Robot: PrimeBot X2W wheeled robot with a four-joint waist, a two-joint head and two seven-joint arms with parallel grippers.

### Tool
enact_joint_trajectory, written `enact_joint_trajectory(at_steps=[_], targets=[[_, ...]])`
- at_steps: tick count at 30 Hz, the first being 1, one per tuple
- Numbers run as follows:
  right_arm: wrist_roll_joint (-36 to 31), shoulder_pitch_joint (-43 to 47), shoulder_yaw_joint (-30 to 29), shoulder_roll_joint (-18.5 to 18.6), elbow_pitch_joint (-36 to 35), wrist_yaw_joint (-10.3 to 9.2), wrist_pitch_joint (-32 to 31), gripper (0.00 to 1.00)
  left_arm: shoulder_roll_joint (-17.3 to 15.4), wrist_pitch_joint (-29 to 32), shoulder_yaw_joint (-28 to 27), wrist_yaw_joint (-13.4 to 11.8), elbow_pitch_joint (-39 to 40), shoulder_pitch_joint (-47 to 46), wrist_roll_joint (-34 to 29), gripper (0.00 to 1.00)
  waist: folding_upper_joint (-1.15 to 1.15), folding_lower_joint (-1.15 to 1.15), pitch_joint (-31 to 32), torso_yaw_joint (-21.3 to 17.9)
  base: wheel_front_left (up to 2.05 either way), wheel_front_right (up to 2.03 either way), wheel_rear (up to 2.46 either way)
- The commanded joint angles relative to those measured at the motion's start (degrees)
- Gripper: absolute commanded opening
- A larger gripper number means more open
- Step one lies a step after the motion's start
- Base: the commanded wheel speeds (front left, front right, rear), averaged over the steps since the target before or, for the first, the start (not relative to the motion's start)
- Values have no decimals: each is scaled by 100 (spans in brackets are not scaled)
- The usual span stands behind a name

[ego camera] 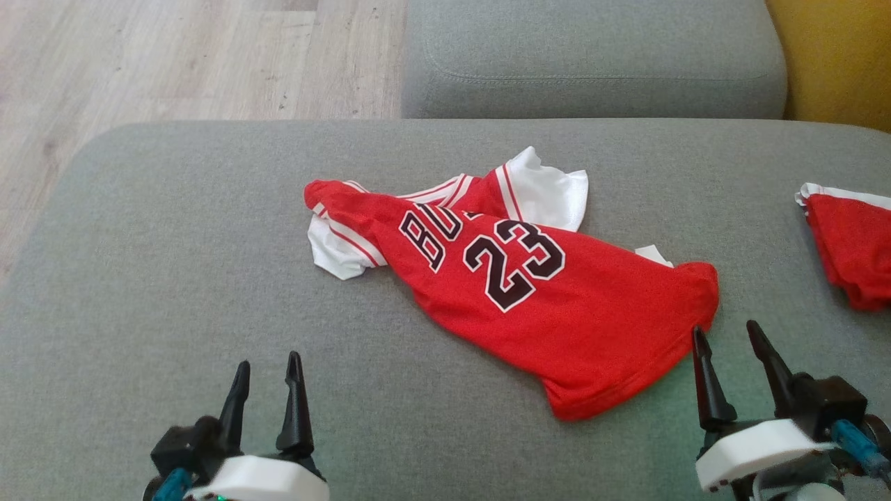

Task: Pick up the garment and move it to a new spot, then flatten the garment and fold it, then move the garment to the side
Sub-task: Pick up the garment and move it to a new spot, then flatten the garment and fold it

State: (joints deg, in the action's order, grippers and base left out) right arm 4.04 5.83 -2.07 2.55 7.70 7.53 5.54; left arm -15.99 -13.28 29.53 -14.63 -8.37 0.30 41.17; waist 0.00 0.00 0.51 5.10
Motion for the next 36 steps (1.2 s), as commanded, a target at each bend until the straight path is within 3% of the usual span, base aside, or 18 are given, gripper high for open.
enact_joint_trajectory(at_steps=[1, 22, 30, 36], targets=[[35, -116, 163, 32, -153, -4, 61, 100, -127, -53, -175, -50, 219, -188, -86, 100, 0, 0, -2, -6, 0, 0, 0], [-30, -204, 183, 32, -163, -4, 72, 100, -172, 65, -126, -147, 346, -259, -78, 100, 0, 0, -182, -19, 0, 0, 0], [-184, -577, 345, 32, -427, -4, 3, 100, -254, 274, -211, -56, 212, -990, -104, 100, 0, 0, -848, -269, 0, 0, 0], [-291, -965, 554, 32, -597, -4, -23, 100, -309, 731, -245, 25, -602, -1888, -92, 100, 0, 0, -1404, -593, 0, 0, 0]])
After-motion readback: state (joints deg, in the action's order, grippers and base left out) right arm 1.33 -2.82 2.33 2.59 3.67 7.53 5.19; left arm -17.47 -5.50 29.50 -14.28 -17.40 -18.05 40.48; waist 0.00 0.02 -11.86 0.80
